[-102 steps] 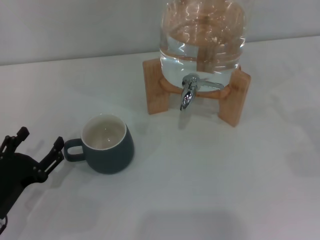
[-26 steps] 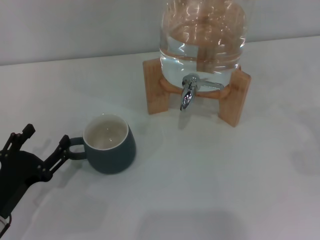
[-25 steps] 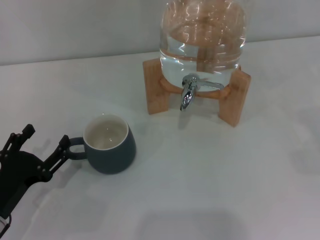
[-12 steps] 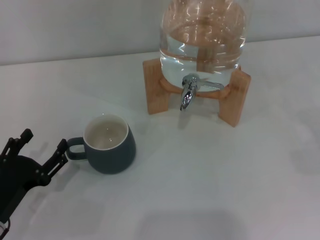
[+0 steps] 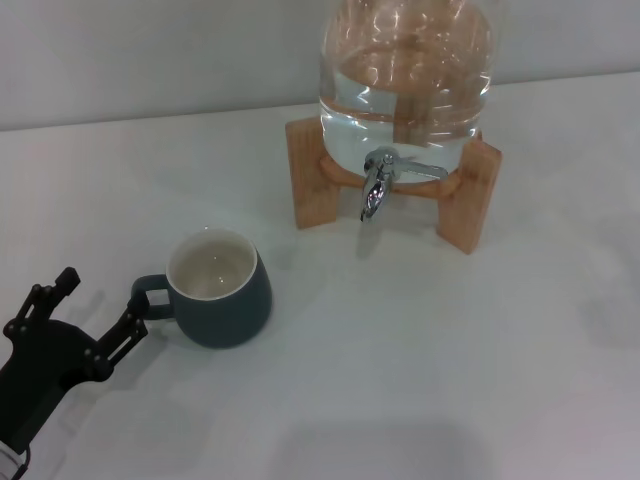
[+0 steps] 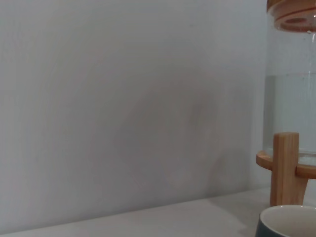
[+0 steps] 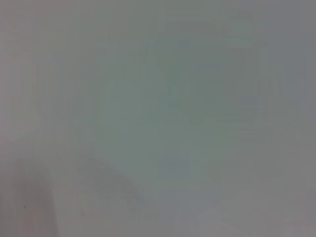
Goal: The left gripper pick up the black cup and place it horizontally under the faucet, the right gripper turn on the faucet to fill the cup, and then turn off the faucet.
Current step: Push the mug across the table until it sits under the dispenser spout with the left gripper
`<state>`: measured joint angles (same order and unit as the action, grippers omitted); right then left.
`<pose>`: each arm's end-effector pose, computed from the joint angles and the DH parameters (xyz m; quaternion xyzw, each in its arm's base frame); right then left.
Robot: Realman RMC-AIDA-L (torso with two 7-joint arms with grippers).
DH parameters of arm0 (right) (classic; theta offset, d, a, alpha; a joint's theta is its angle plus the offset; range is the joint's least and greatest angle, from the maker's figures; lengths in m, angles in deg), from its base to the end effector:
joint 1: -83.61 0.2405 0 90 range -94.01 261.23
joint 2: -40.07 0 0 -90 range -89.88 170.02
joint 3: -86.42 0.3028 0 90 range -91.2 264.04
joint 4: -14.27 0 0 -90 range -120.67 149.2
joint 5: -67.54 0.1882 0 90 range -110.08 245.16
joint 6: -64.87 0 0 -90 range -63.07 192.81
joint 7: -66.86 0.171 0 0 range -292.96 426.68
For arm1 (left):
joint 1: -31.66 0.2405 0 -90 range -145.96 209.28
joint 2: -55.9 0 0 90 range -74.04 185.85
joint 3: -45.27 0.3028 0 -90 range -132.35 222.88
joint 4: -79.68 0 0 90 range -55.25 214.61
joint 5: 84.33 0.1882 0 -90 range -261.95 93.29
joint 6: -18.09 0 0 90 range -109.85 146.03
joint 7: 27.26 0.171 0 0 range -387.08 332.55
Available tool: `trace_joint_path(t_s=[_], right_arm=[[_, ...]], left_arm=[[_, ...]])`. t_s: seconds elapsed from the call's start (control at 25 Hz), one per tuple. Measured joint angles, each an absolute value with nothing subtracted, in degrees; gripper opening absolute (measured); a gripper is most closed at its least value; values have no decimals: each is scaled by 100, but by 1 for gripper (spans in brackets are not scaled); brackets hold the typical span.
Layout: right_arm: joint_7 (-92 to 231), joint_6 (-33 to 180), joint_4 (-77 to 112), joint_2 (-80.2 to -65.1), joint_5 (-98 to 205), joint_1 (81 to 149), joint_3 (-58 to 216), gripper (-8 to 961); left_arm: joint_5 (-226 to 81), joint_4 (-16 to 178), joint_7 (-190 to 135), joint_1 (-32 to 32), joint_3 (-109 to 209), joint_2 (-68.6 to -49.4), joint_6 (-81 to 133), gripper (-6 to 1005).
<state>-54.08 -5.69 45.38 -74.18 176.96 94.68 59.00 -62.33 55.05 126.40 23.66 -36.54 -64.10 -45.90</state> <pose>0.4263 0.3019 0.1171 -0.6659 0.3005 0.3347 0.5952 -0.3370 0.2782 -0.0797 -0.8182 -0.2136 -0.3040 0.4387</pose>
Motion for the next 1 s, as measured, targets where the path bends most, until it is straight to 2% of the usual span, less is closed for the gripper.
trace_joint_path(t_s=[1.0], right_arm=[[-5416, -563, 4529, -7437, 17696, 9434, 5900, 850]], left_arm=[[-6300, 5938, 12556, 2172, -3696, -6400, -4433, 894]])
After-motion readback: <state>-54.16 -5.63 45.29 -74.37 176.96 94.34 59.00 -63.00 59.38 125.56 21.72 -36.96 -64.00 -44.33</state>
